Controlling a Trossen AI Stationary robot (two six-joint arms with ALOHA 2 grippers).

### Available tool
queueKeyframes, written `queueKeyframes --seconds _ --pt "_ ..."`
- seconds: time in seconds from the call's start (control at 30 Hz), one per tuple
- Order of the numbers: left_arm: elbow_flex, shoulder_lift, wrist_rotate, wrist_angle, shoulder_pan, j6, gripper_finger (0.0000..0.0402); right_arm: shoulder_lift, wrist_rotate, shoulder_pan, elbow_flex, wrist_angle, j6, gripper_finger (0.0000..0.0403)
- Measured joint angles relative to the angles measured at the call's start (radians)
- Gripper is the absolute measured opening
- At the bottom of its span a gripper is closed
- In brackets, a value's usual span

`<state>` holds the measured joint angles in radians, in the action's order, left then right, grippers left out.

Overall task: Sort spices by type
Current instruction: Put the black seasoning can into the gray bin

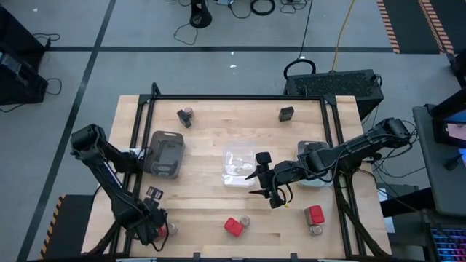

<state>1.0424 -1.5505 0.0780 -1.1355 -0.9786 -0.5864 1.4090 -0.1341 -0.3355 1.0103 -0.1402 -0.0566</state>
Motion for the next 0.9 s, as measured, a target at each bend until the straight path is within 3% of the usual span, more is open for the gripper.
queueKeyframes --seconds 0.13,0.3,0.47,0.67,0.9 --pt "0.044 0.013 -0.012 -0.106 0.018 0.001 0.014 0.0 0.0 0.0 0.0 0.013 0.0 0.0203" --pt "0.124 0.056 -0.121 -0.222 0.065 -0.009 0.014 0.0 0.0 0.0 0.0 0.08 0.004 0.0203" --pt "0.213 0.072 -0.217 -0.221 0.167 -0.008 0.014 0.029 -0.001 0.003 0.0 0.174 0.055 0.0203" --pt "0.306 0.073 -0.238 -0.092 0.347 -0.01 0.014 0.12 0.005 0.007 0.0 0.308 0.108 0.0203" --pt "0.318 0.069 -0.234 0.114 0.544 -0.01 0.0141 0.128 0.004 0.029 -0.001 0.351 0.2 0.0203"
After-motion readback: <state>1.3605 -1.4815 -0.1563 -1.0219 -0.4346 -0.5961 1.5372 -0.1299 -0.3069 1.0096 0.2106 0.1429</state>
